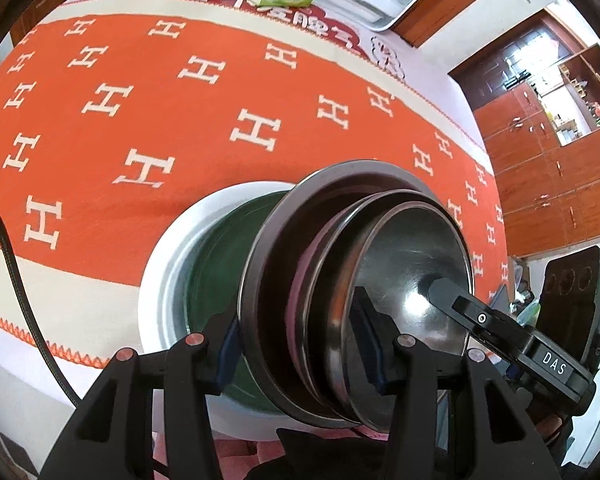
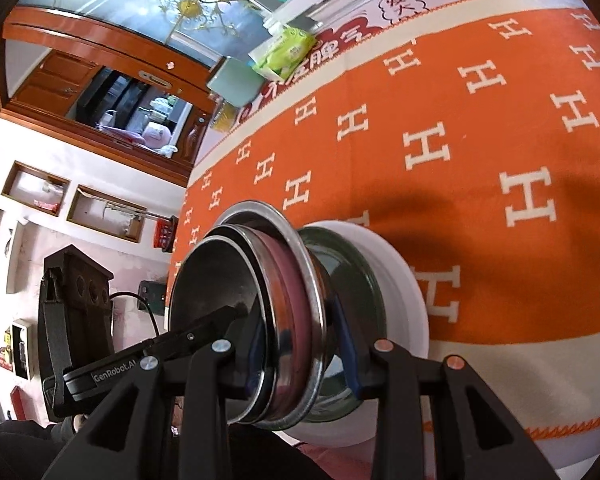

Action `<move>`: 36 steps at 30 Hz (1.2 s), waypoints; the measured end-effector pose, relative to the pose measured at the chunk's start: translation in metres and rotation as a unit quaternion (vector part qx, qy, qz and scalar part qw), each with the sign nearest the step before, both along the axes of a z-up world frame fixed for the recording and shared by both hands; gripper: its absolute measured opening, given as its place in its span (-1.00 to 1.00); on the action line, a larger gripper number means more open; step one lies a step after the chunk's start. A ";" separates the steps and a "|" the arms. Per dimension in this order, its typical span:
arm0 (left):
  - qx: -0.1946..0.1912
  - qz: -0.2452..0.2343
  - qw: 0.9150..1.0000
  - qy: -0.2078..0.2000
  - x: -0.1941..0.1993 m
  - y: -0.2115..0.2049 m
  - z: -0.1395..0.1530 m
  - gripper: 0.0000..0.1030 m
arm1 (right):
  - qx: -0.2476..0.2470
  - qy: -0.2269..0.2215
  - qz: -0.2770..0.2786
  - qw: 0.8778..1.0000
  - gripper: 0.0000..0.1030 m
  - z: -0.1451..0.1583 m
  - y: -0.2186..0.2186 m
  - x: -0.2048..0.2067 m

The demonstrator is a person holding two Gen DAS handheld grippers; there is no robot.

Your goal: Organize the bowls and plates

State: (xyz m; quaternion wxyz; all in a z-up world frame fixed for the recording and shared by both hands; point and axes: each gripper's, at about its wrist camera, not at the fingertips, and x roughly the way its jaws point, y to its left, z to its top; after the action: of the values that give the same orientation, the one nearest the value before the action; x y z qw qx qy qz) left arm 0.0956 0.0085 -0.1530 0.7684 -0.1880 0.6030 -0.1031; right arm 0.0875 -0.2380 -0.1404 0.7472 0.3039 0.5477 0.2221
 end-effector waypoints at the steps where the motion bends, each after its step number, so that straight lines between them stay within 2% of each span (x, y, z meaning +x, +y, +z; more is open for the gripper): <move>1: 0.002 -0.005 1.000 0.007 0.001 0.001 -0.003 -0.08 | -0.002 0.003 -0.002 1.000 -0.33 -0.002 0.002 -0.001; 12: 0.011 -0.046 0.998 0.048 0.018 0.003 -0.025 -0.08 | -0.018 0.045 -0.035 0.998 -0.33 -0.019 0.010 -0.004; 19: 0.027 -0.045 0.997 0.063 0.024 0.003 -0.033 -0.08 | -0.014 0.041 -0.040 0.998 -0.33 -0.018 0.011 -0.004; 27: 0.044 -0.025 0.998 0.031 0.023 0.009 -0.020 -0.04 | -0.011 0.028 -0.024 0.999 -0.27 -0.014 0.010 0.001; 31: 0.055 -0.009 0.998 0.009 0.020 0.010 -0.010 0.00 | -0.013 0.008 -0.017 1.000 -0.12 -0.005 0.007 0.004; 36: 0.058 0.011 0.998 -0.037 0.011 0.009 0.011 0.00 | -0.042 -0.021 -0.004 0.999 0.00 0.007 -0.001 0.005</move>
State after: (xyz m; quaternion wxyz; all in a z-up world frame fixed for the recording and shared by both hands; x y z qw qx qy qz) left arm 0.1063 0.0170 -0.1424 0.8006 -0.1457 0.5774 -0.0662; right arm 0.0921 -0.2390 -0.1330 0.7717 0.2695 0.5394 0.2024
